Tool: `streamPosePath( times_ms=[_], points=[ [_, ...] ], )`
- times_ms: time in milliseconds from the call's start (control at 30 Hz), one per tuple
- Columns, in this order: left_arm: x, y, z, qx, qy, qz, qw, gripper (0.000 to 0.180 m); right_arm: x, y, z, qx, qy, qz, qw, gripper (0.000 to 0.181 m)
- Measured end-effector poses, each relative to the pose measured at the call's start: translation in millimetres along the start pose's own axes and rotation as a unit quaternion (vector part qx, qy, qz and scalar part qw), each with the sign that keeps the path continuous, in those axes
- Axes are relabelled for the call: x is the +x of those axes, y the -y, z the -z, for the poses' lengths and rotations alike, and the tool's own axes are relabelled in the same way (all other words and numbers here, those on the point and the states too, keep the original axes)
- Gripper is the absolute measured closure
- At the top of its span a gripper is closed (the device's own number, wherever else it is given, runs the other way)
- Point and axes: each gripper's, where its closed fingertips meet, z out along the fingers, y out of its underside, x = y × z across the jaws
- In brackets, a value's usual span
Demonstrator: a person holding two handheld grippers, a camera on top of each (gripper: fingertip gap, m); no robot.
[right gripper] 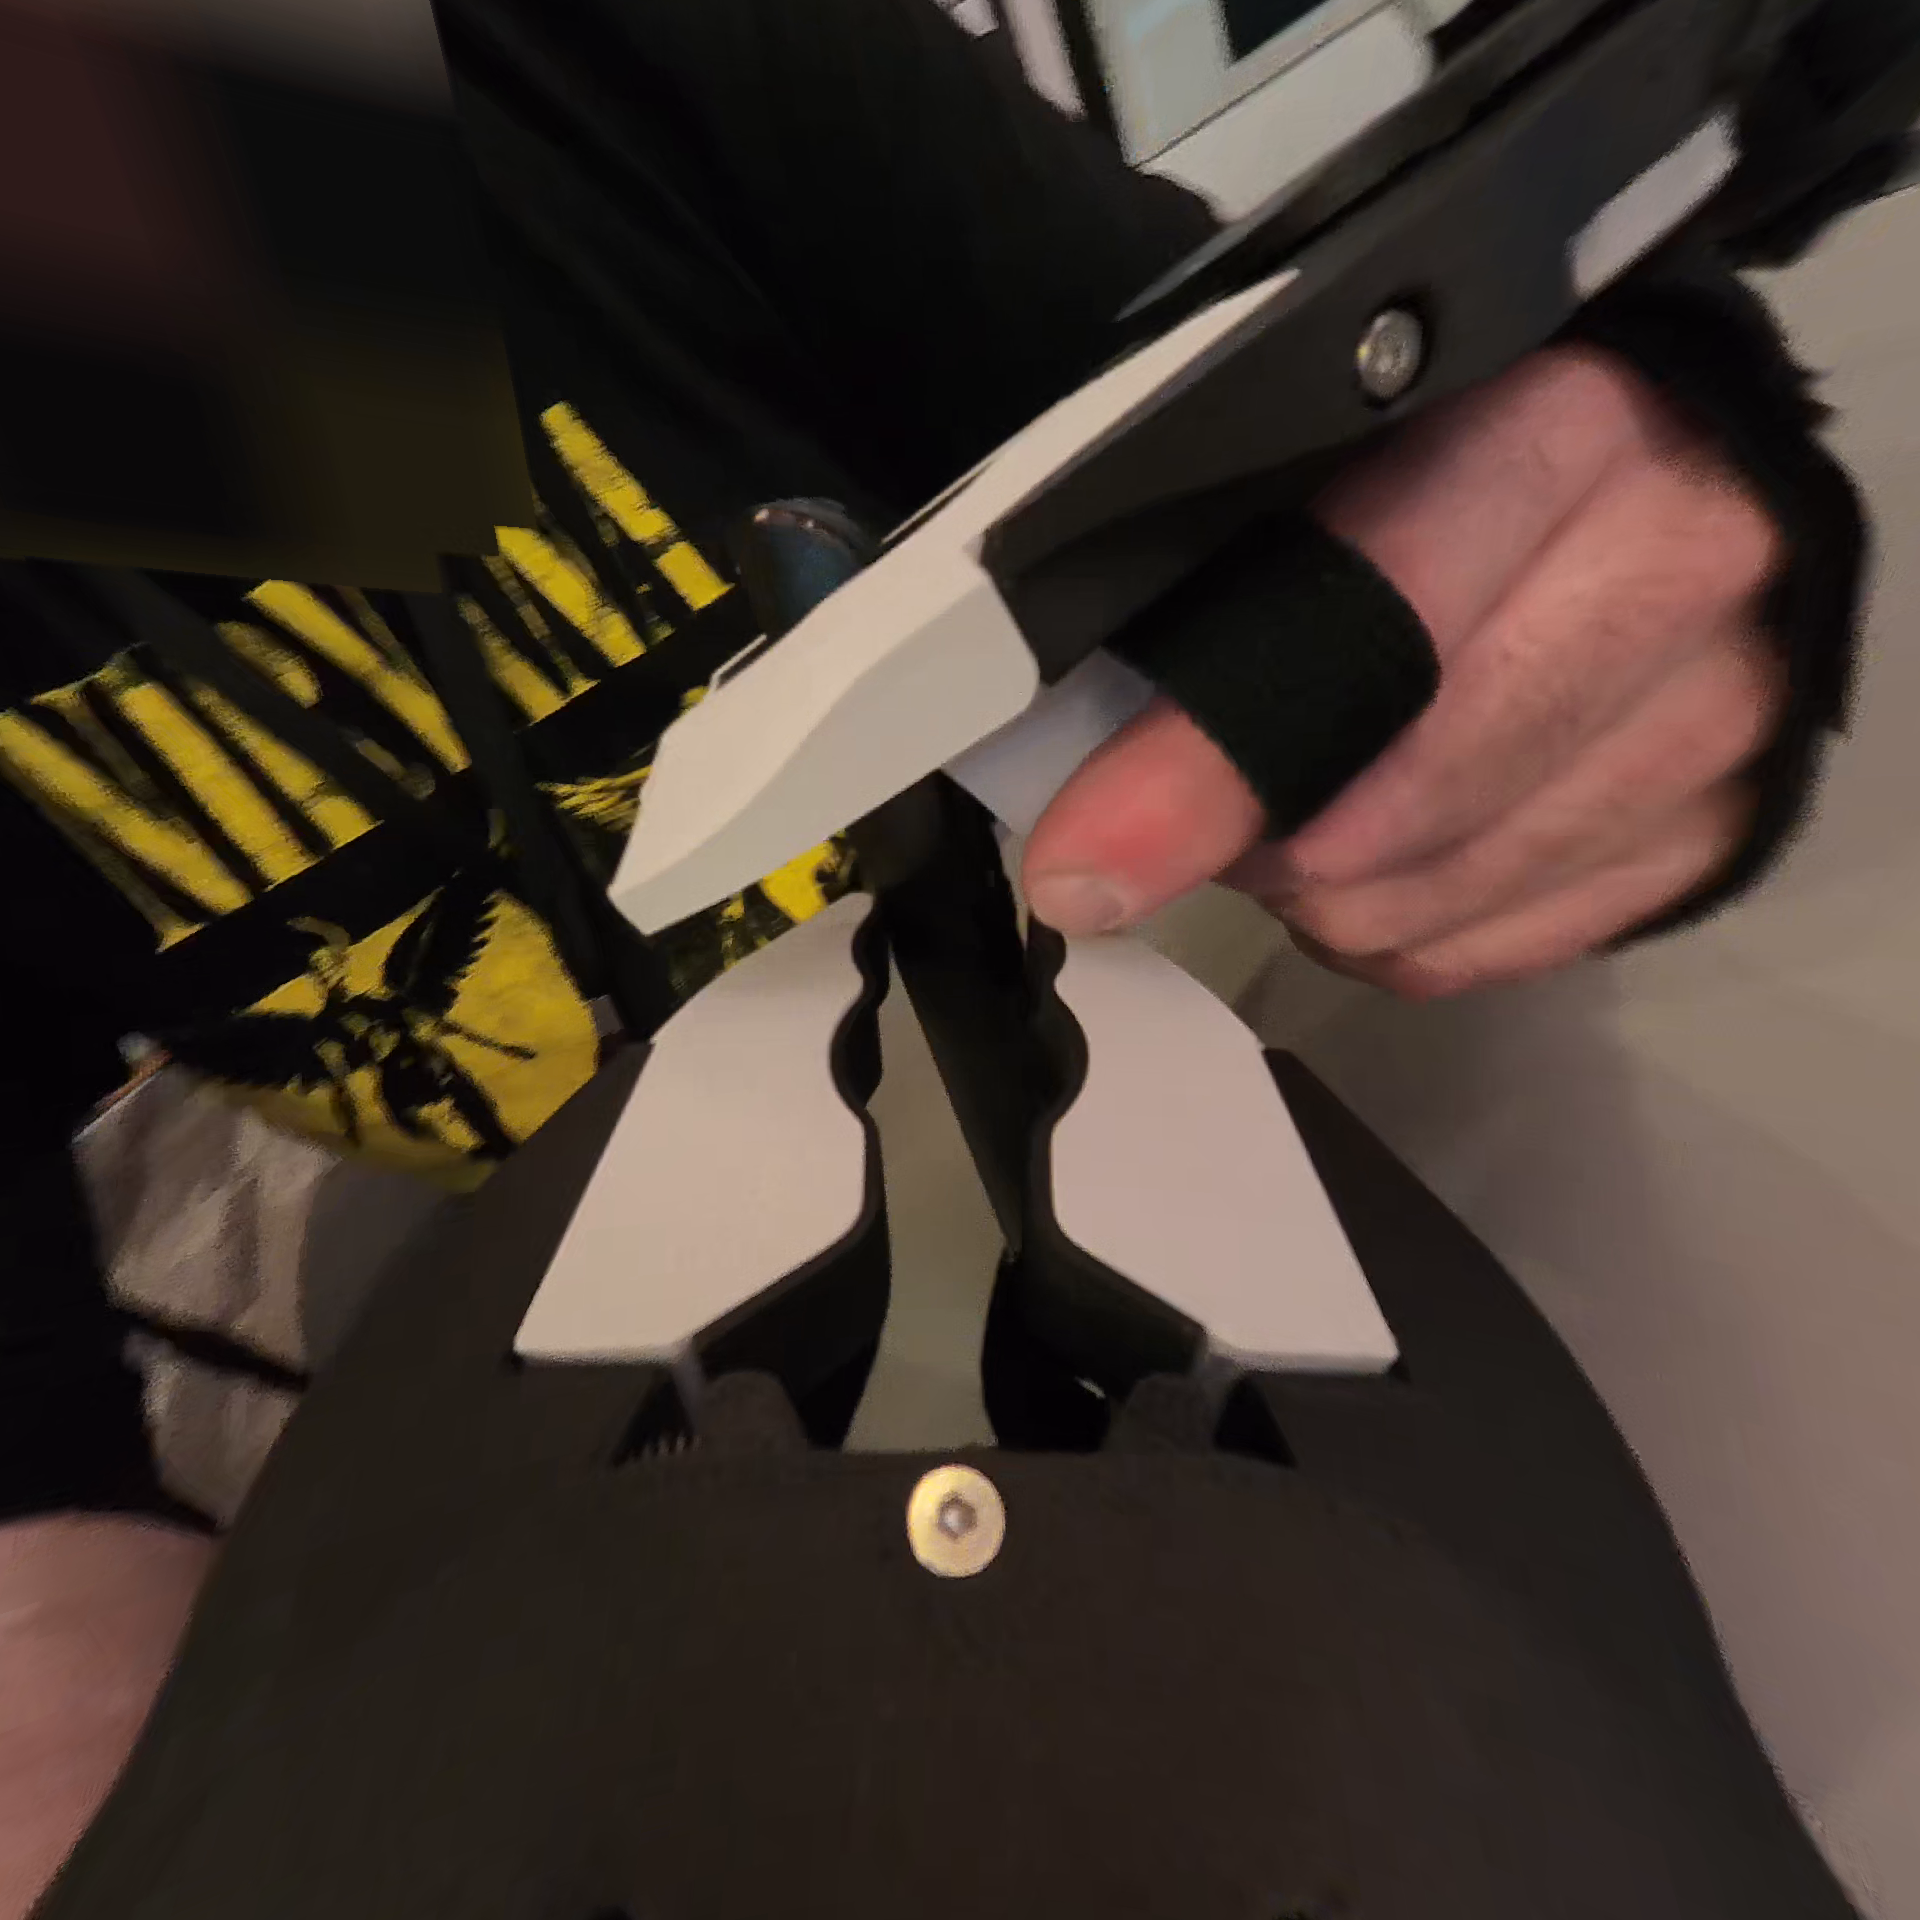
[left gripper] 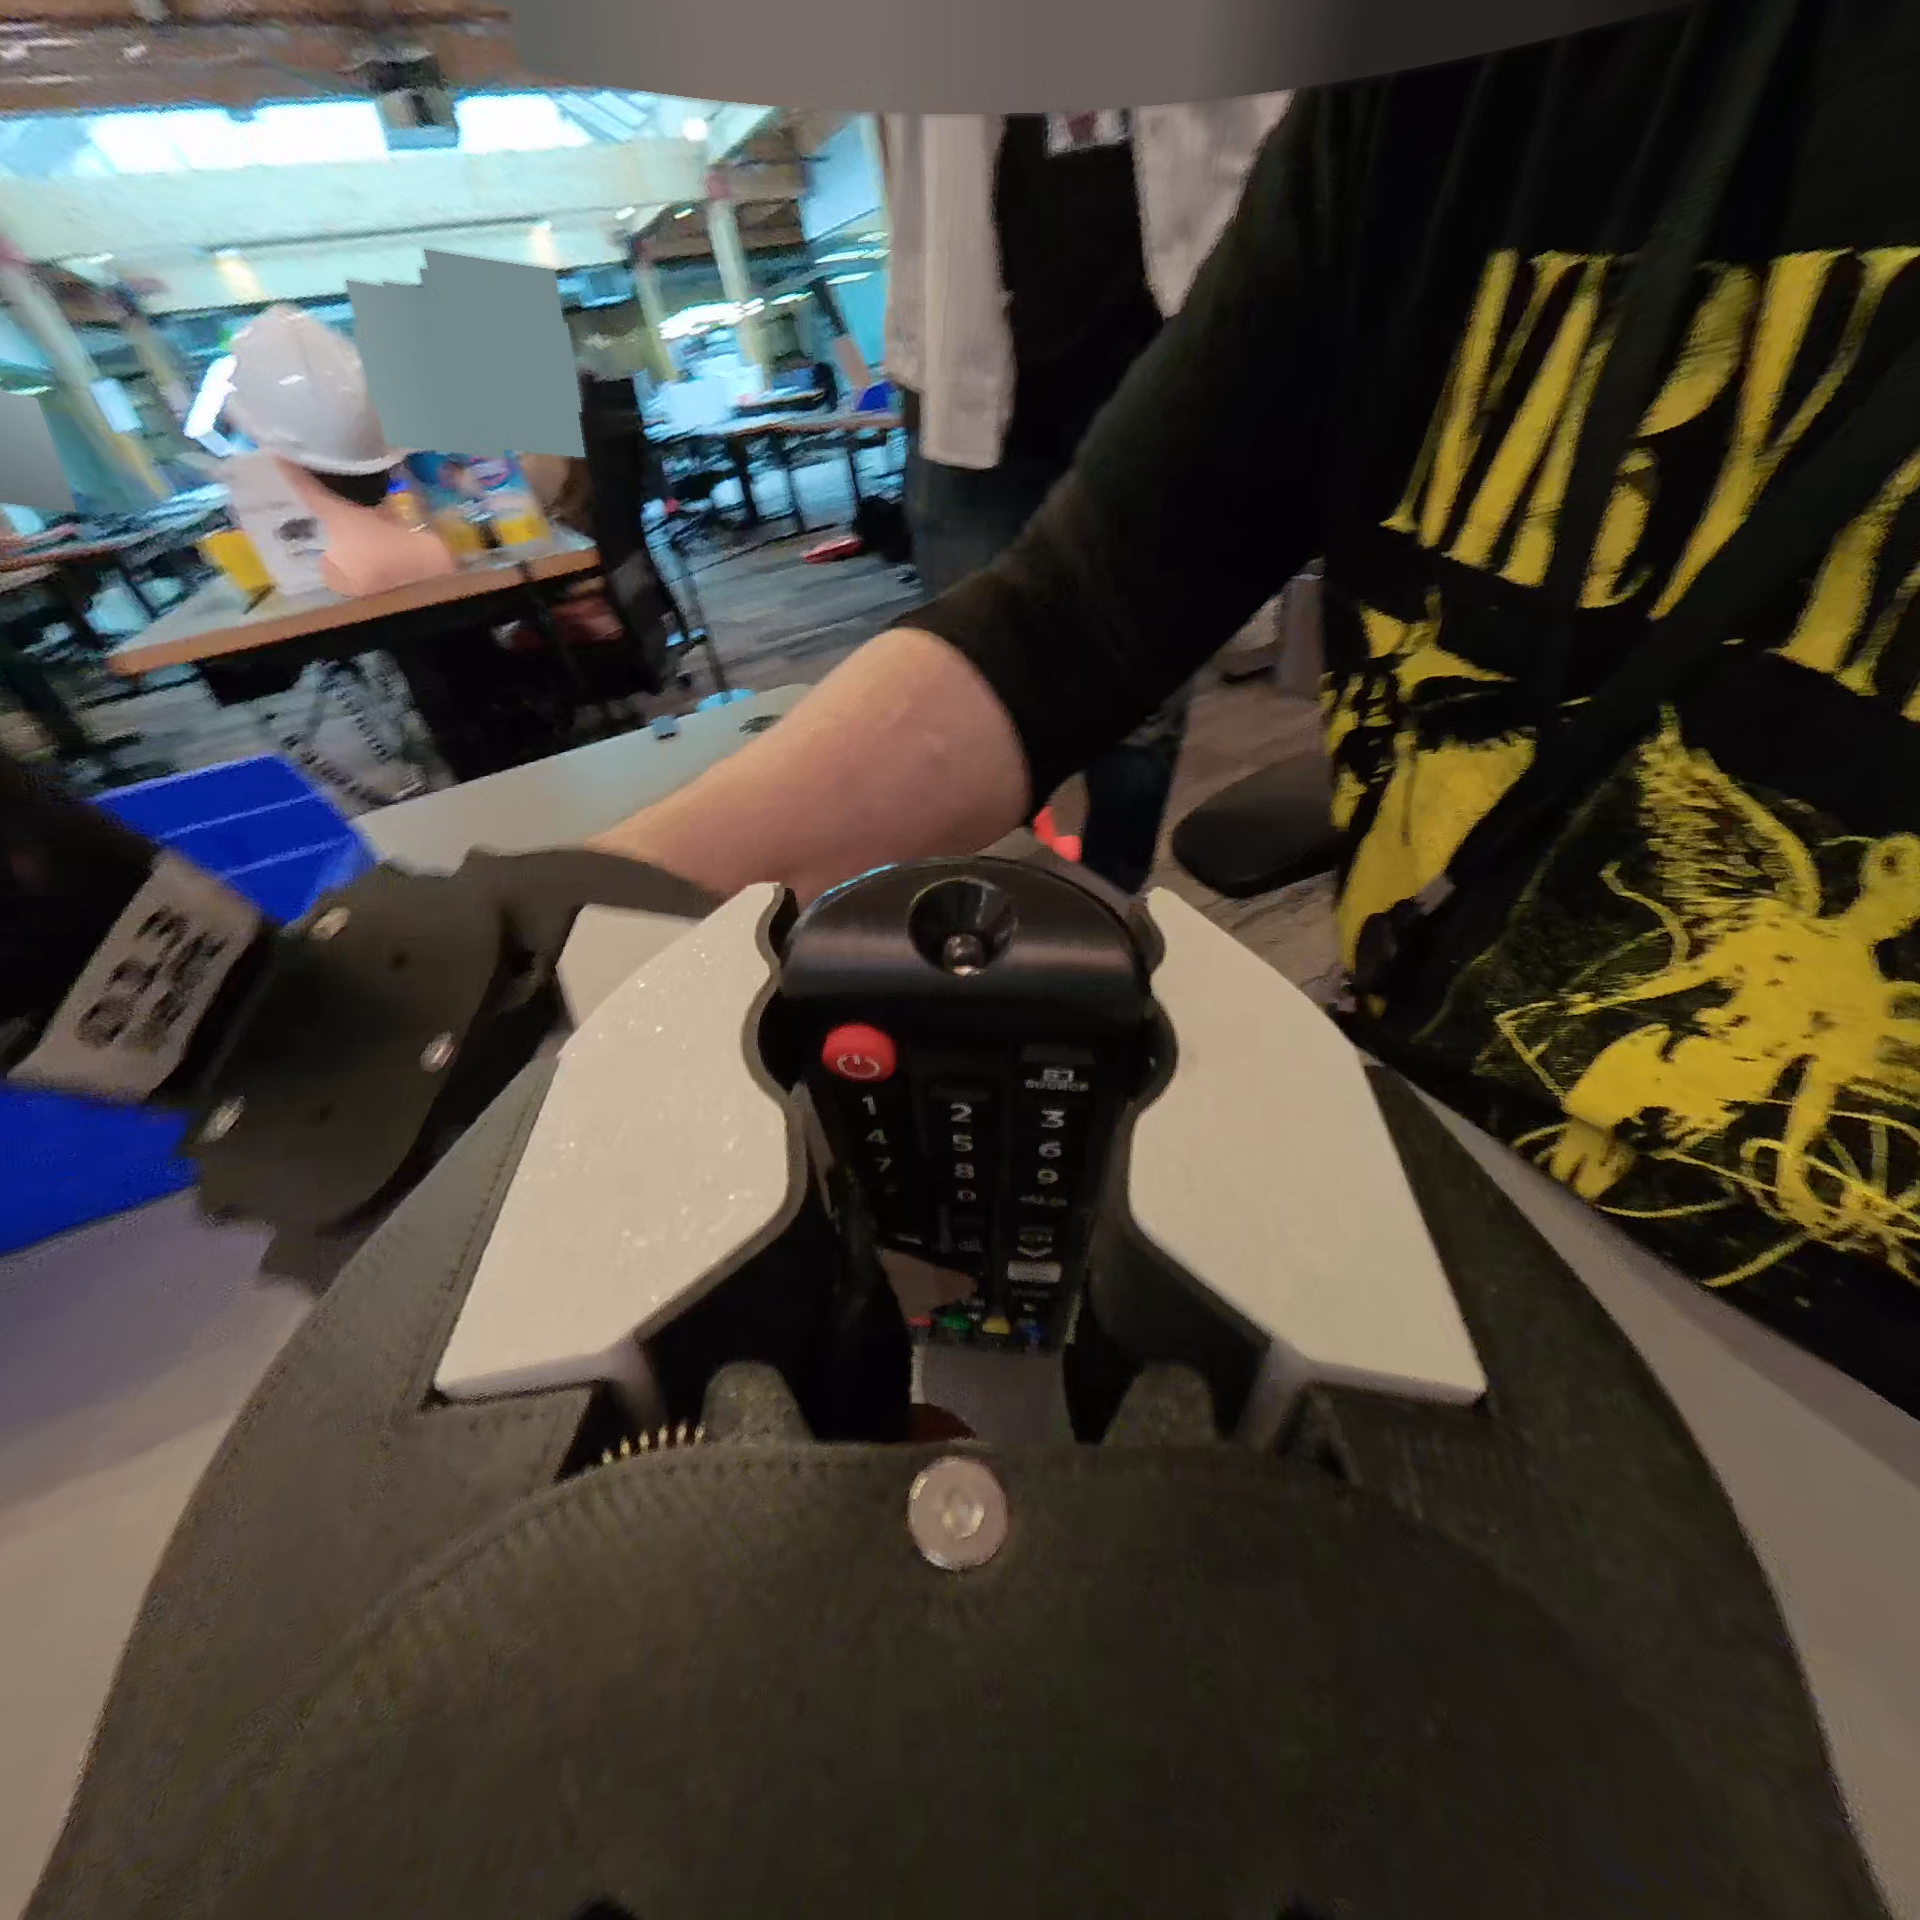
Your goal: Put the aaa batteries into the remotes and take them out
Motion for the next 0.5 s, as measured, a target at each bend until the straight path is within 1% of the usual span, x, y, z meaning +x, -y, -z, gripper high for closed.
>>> streamPosePath(
  times_ms=[100, 133, 200, 267, 333, 467, 500],
  points=[
    [-8.1, -3.1, 6.5, -0.002, 0.041, 0.002, 0.999, 0.119, 7.8, 10.0, 9.1, 0.076, -0.077, -0.034, 0.994, 0.142],
    [-9.5, -2.5, 7.7, -0.001, 0.052, -0.002, 0.999, 0.119, 8.3, 8.8, 9.2, 0.091, -0.101, -0.038, 0.99, 0.142],
    [-8.9, -2.6, 6.6, -0.013, 0.064, -0.013, 0.998, 0.118, 16.0, -2.1, 6.3, 0.089, -0.169, -0.056, 0.98, 0.137],
    [-11.1, -0.3, 4.8, -0.005, 0.079, -0.008, 0.997, 0.119, 15.3, 0.6, 7.9, 0.14, -0.188, -0.062, 0.97, 0.137],
    [-14.3, -2.1, 5.4, -0.014, 0.094, -0.013, 0.995, 0.119, 16.3, 0.6, 13.1, 0.186, -0.206, -0.076, 0.958, 0.136],
    [-9.7, -1.8, -0.3, -0.019, 0.094, -0.027, 0.995, 0.119, 7.7, 7.0, 14.9, 0.232, -0.19, -0.073, 0.951, 0.141],
    [-10.5, -1.8, 0.3, -0.019, 0.097, -0.028, 0.995, 0.119, 8.8, 6.8, 14.9, 0.234, -0.191, -0.077, 0.95, 0.14]
  ],
)
